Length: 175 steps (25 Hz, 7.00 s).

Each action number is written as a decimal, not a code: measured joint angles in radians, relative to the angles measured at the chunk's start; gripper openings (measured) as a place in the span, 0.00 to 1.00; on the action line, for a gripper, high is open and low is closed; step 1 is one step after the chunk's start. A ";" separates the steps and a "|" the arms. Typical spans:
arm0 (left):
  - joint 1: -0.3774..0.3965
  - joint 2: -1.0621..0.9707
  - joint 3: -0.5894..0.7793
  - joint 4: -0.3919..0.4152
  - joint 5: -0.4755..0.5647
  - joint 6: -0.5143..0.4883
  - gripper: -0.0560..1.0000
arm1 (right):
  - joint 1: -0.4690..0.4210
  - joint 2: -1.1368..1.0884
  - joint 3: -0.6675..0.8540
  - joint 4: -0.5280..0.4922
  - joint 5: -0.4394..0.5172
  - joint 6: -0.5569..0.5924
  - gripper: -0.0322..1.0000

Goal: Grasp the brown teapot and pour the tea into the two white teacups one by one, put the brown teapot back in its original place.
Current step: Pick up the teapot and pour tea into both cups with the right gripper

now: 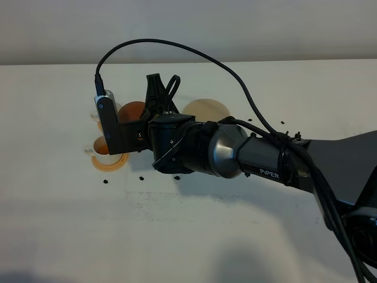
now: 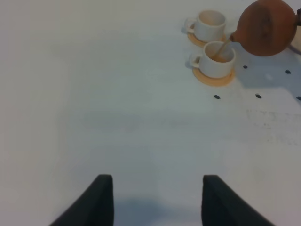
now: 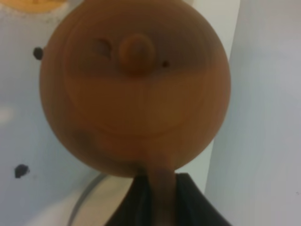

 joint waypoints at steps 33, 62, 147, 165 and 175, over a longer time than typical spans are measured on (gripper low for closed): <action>0.000 0.000 0.000 0.000 0.000 0.000 0.48 | 0.008 0.000 0.000 -0.087 0.010 -0.056 0.11; 0.000 0.000 0.000 0.000 0.000 0.000 0.48 | 0.010 0.000 0.000 -0.132 0.011 -0.077 0.11; 0.000 0.000 0.000 0.000 0.000 0.000 0.48 | -0.123 -0.109 0.003 1.003 0.030 0.191 0.11; 0.000 0.000 0.000 0.000 0.000 0.000 0.48 | -0.150 -0.017 0.029 1.053 -0.039 0.196 0.11; 0.000 0.000 0.000 0.000 0.000 0.000 0.48 | -0.150 -0.017 0.082 1.082 -0.083 0.190 0.11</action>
